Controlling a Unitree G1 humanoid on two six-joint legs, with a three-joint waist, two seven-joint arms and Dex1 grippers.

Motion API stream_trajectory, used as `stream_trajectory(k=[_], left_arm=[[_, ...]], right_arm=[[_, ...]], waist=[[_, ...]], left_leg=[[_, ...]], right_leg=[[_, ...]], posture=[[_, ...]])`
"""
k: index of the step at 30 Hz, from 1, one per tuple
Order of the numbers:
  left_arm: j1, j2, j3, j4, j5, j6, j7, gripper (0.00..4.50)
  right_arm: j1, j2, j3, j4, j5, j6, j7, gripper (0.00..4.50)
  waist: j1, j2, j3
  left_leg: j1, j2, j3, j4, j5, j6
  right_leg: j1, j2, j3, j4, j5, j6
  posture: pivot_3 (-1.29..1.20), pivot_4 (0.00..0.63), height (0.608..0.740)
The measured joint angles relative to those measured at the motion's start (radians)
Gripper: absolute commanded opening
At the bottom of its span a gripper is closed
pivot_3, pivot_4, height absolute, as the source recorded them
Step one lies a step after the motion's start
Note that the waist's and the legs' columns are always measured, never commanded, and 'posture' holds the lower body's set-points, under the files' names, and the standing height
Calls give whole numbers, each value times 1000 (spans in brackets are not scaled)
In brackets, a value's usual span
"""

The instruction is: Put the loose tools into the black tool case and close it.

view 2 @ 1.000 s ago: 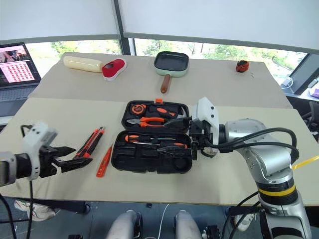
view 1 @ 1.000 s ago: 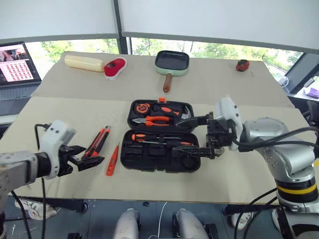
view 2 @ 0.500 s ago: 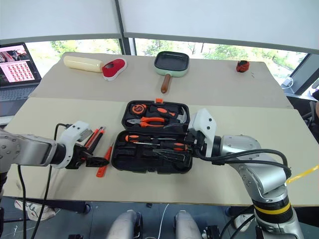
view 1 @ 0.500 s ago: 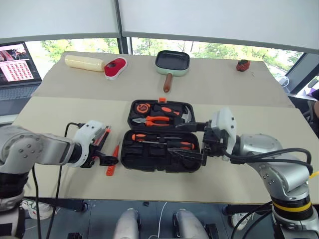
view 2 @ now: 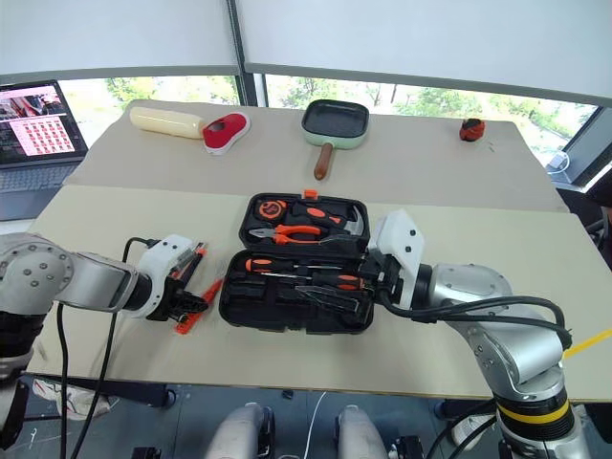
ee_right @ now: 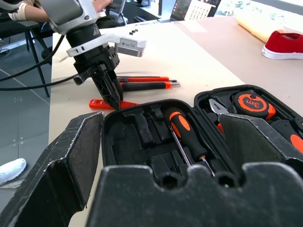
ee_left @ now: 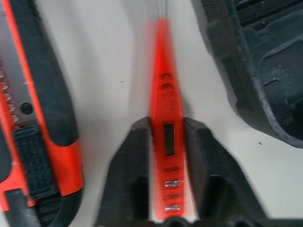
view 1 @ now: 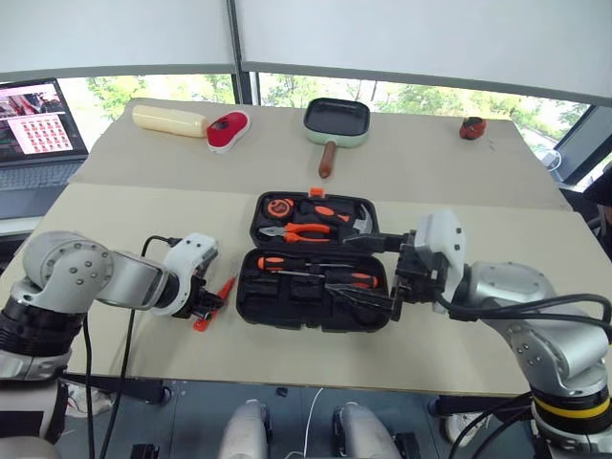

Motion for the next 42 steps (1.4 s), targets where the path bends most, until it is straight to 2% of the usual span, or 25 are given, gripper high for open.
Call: stream_trajectory(k=[7, 11, 15, 18, 20, 23, 25, 27, 31, 37, 42], left_arm=[[-16, 27, -22, -3, 46, -2, -65, 401], [-15, 39, -28, -20, 118, -2, -141, 401], [-18, 111, -68, -43, 216, -31, -301, 401], [-53, 232, -145, -57, 341, -173, -538, 401], [-92, 331, -203, -68, 490, -399, -804, 401], [-176, 353, -246, -38, 655, -646, -1084, 401], [-250, 294, -288, 27, 768, -787, -1258, 401], [-287, 249, -324, 69, 822, -851, -1328, 401], [-460, 8, -475, 242, 1032, -1084, -1555, 401], [-525, -208, -569, 442, 1227, -1205, -1653, 401], [-537, -281, -604, 521, 1341, -1207, -1664, 401]], right_arm=[[-1, -22, -2, 6, 4, 0, 1, 4500], [-1, -47, -1, 16, 4, 0, 6, 4500], [9, -69, -6, 19, 34, 19, 18, 4500], [41, -110, -19, 18, 64, 37, 42, 4500], [74, -158, -29, 7, 77, 39, 67, 4500], [102, -179, -41, -2, 85, 39, 84, 4500], [119, -188, -52, -14, 96, 39, 85, 4500], [129, -191, -64, -22, 104, 39, 84, 4500], [158, -191, -70, -53, 114, 39, 59, 4500], [226, -202, -76, -81, 101, 38, 21, 4500], [251, -202, -107, -110, 103, 38, -7, 4500]], waist=[[-1, 0, 0], [-6, 0, 0], [-13, 0, 0], [-11, -2, 2], [-8, -2, 2], [5, -2, 2], [12, -2, 2], [13, -2, 2], [28, -3, 2], [12, -3, 2], [0, -3, 2]], left_leg=[[0, 0, 0, 0, 0, 0], [0, 1, 0, 0, 0, 0], [-1, 1, 0, 0, 0, 0], [-4, 1, 0, 0, 0, 0], [-4, 1, 1, 0, 0, 0], [-5, 1, 1, 0, 0, 0], [-6, 1, 1, 1, 0, 0], [-6, 1, 1, 1, 0, 0], [-13, 0, -2, 7, 0, 2], [-16, 0, -5, 10, -1, 4], [-16, 0, -7, 10, -1, 4]], right_leg=[[0, 0, 0, 0, 0, 0], [-1, 1, 0, 0, 0, 0], [-2, 1, 0, 0, 0, -1], [-3, 1, -1, -1, 0, -1], [-3, 1, -1, -3, -1, -1], [-3, 0, -2, -3, -2, -3], [-3, 0, -2, -3, -2, -4], [-3, 1, -2, -3, -1, -1], [-3, 1, -4, -3, -1, 1], [-4, 1, -5, -3, -1, 3], [-4, 2, -5, -2, -1, 3]], posture=[[0, 150, 740], [0, 150, 740], [0, 150, 740], [0, 150, 740], [0, 150, 740], [0, 150, 740], [0, 150, 740], [0, 150, 740], [0, 150, 740], [0, 150, 740], [0, 150, 740]])
